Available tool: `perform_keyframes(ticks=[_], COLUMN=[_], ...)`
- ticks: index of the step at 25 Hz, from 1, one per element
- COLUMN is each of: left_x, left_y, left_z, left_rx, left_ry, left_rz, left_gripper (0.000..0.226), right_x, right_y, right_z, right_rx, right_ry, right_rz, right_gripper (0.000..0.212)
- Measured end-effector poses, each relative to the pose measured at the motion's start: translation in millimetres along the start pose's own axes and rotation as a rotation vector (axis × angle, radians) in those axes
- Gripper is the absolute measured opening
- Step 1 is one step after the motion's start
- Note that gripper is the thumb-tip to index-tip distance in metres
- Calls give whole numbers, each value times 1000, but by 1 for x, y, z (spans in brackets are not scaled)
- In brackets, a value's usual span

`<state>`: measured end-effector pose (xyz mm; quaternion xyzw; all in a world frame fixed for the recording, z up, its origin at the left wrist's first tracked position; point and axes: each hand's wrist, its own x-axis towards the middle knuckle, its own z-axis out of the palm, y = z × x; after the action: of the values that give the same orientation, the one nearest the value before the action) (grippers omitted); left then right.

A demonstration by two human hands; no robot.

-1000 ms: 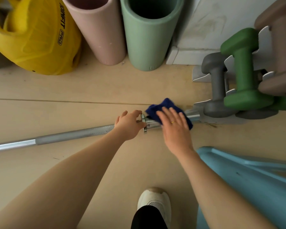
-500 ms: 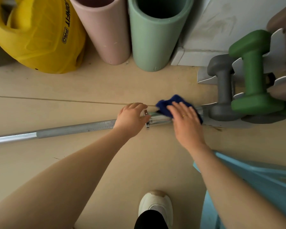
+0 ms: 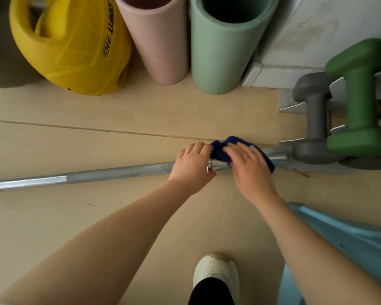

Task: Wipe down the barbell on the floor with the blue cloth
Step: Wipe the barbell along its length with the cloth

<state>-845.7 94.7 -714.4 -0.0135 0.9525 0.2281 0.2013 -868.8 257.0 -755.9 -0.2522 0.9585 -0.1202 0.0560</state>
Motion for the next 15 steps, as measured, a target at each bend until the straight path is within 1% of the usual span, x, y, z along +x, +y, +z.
perform_keyframes(ticks=[1, 3, 4, 5, 6, 8, 10, 11, 12, 13, 14, 15], left_x=[-2, -7, -9, -10, -11, -11, -11, -12, -12, -11, -10, -9], left_y=[0, 1, 1, 0, 0, -2, -2, -2, -1, -1, -2, -2], left_z=[1, 5, 7, 11, 14, 16, 14, 12, 11, 10, 8, 8], left_rx=[-18, 2, 33, 60, 71, 55, 31, 21, 13, 15, 33, 55], left_ry=[4, 20, 21, 11, -8, -42, -80, -106, -128, -144, -162, -188], left_rz=[-7, -16, -17, -14, -11, -9, -4, -2, -3, -5, -2, 6], left_gripper=[58, 64, 68, 71, 71, 67, 72, 75, 77, 78, 77, 75], right_x=[2, 1, 2, 1, -1, -6, -4, 0, 4, 7, 9, 9], right_y=[11, 13, -1, -19, -38, -59, -45, -31, -15, 4, 23, 39], right_z=[-3, -6, -4, 0, 4, 6, -1, -7, -12, -15, -18, -21], right_rx=[12, 77, 110, 148, 184, 238, 212, 175, 129, 80, 27, -14], right_ry=[34, 171, 215, 209, 166, 101, 48, -8, -64, -96, -100, -91], right_rz=[143, 470, 557, 564, 504, 317, 126, 50, 20, 48, 126, 238], right_gripper=[34, 29, 27, 26, 25, 22, 23, 30, 37, 42, 43, 39])
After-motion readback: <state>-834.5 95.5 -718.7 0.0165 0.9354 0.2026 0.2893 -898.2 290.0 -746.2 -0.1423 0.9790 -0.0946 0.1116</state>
